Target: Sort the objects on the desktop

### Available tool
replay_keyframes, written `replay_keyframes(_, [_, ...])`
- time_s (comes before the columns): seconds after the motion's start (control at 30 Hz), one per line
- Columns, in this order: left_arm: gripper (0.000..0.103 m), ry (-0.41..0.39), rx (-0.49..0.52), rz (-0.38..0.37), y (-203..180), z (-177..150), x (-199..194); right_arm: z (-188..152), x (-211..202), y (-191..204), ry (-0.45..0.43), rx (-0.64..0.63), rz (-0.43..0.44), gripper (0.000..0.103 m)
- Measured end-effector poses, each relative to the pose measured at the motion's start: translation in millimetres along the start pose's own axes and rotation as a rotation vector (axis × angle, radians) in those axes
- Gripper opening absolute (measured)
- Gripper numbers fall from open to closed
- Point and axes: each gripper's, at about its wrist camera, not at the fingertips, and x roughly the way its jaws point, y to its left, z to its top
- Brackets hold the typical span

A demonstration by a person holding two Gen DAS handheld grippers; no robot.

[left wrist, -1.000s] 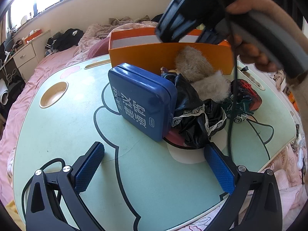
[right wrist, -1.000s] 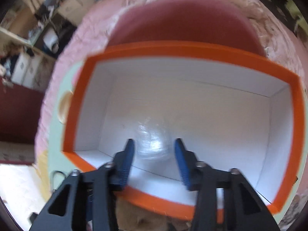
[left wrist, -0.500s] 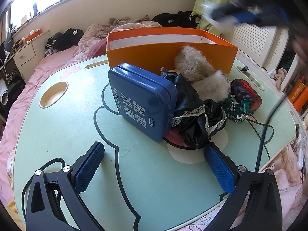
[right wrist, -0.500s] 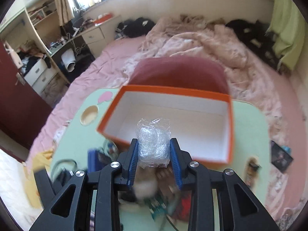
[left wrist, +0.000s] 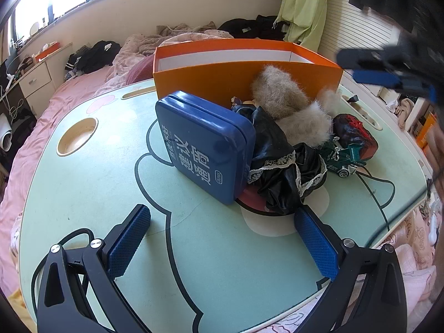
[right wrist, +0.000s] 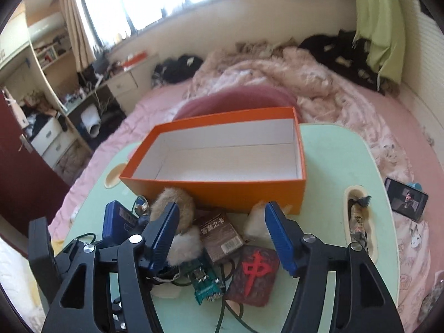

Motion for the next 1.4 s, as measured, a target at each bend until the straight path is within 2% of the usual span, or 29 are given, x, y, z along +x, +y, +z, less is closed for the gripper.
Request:
replay_keyframes(0.07, [0.103, 0.000, 0.000, 0.000, -0.1, -0.1, 0.0, -18.1, -8.1, 3.7, -0.027, -0.029, 0.000, 0.065])
replay_keyframes(0.2, [0.103, 0.000, 0.000, 0.000, 0.2, -0.1, -0.2, -71.3, -20.8, 17.1, -0.082, -0.148, -0.134, 0.072])
replay_keyframes(0.4, [0.103, 0.000, 0.000, 0.000, 0.6, -0.3, -0.4, -117.1, -16.0, 17.1, -0.081, -0.169, -0.235, 0.072])
replay_keyframes(0.47, [0.103, 0.000, 0.000, 0.000, -0.5, 0.5, -0.5, -120.2, -7.9, 10.7, -0.050, -0.140, -0.237, 0.076])
replay_keyframes(0.5, [0.103, -0.001, 0.003, 0.002, -1.0, 0.3, -0.6, -118.8, -4.8, 8.7, -0.053, -0.142, -0.253, 0.086])
replay_keyframes(0.57, [0.103, -0.001, 0.002, 0.002, -0.9, -0.3, -0.9, -119.1, -2.1, 7.5, -0.045, -0.140, -0.255, 0.100])
replay_keyframes(0.6, [0.103, -0.001, 0.002, 0.002, -1.4, -0.1, -0.8, -119.7, -1.0, 7.9, -0.040, -0.143, -0.259, 0.103])
replay_keyframes(1.4, [0.103, -0.002, 0.002, 0.003, -1.3, -0.9, -1.5, -120.6, -2.0, 6.7, -0.041, -0.144, -0.257, 0.103])
